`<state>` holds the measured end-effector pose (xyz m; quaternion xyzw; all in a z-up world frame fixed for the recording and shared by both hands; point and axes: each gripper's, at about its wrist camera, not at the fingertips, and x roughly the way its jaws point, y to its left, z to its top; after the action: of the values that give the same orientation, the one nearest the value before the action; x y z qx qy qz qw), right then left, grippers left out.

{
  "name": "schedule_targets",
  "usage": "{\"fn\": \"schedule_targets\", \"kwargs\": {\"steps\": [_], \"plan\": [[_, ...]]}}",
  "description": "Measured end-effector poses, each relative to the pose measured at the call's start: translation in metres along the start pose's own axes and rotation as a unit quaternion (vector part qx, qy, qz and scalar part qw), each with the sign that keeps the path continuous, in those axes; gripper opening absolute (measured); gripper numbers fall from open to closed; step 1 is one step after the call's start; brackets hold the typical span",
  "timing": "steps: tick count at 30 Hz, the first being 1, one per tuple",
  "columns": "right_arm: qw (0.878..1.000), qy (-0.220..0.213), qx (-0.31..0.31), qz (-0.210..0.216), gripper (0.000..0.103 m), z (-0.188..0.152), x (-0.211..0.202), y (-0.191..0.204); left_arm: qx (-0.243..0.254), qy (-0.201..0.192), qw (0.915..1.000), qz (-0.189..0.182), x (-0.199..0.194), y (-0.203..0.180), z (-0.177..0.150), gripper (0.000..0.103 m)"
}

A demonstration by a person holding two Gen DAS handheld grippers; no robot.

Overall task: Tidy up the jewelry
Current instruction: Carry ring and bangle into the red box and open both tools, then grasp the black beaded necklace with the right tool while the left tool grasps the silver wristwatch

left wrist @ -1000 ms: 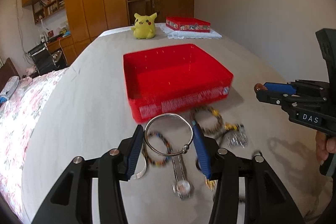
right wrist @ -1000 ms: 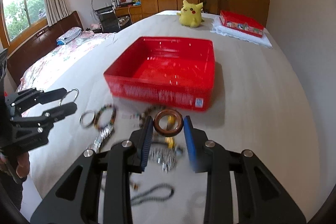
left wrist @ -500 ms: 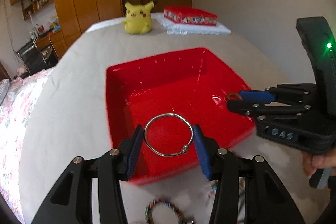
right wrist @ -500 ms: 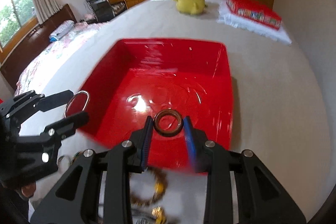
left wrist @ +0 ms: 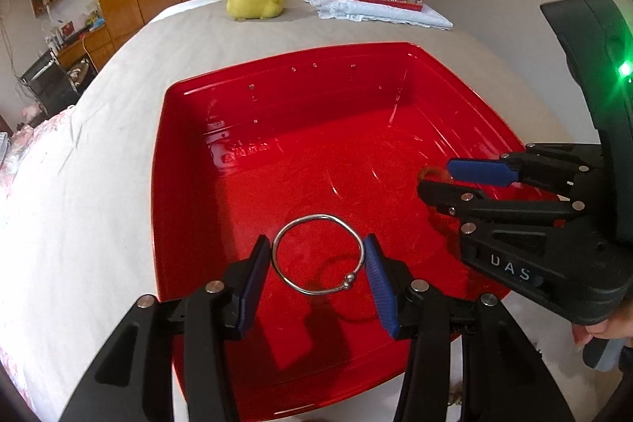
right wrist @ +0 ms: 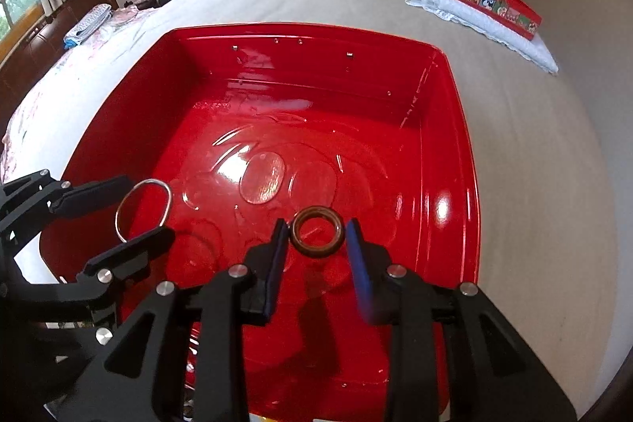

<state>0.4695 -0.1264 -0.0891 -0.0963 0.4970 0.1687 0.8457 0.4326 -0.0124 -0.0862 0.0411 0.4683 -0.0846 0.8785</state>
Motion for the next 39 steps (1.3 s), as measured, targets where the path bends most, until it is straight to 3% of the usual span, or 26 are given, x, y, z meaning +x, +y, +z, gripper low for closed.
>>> {"fn": "schedule_targets", "kwargs": {"steps": [2,9,14,16,18,19,24,30,33,36,39], "plan": [[1.0,0.0,-0.001,-0.001,0.033,-0.001,-0.001,0.002,0.001,-0.005,1.0,0.005,-0.003,0.0,-0.002,0.062],[1.0,-0.02,0.008,0.008,0.04,-0.006,-0.025,-0.001,-0.004,-0.024,0.9997,0.008,-0.028,0.003,-0.001,0.063],[0.997,-0.064,0.017,0.027,0.047,-0.033,-0.079,-0.006,0.001,-0.07,0.9975,0.009,-0.089,0.008,-0.025,0.071],[0.996,-0.083,0.021,0.037,0.057,-0.055,-0.104,-0.008,0.003,-0.082,0.9966,0.009,-0.11,0.009,-0.045,0.073],[0.994,-0.098,0.021,0.044,0.079,-0.083,-0.125,-0.006,0.002,-0.09,0.996,0.004,-0.13,0.01,-0.072,0.076],[0.994,-0.102,0.018,0.047,0.086,-0.105,-0.135,-0.003,0.0,-0.091,0.9959,0.002,-0.136,0.01,-0.084,0.077],[0.996,-0.06,0.013,0.067,0.089,-0.203,-0.141,0.014,-0.012,-0.084,0.9964,-0.002,-0.154,0.01,-0.143,0.078],[0.995,0.003,0.011,0.095,0.094,-0.283,-0.132,0.051,-0.037,-0.072,0.9967,0.001,-0.156,0.005,-0.2,0.078],[0.998,-0.013,-0.032,0.056,0.098,-0.291,-0.131,0.079,-0.052,-0.063,0.9966,-0.013,-0.153,0.003,-0.212,0.078],[0.997,-0.026,-0.048,0.059,0.1,-0.281,-0.121,0.096,-0.055,-0.061,0.9966,-0.012,-0.153,0.002,-0.218,0.078],[0.996,-0.043,-0.06,0.041,0.096,-0.264,-0.107,0.102,-0.057,-0.061,0.9964,-0.008,-0.154,0.003,-0.219,0.078]]}}
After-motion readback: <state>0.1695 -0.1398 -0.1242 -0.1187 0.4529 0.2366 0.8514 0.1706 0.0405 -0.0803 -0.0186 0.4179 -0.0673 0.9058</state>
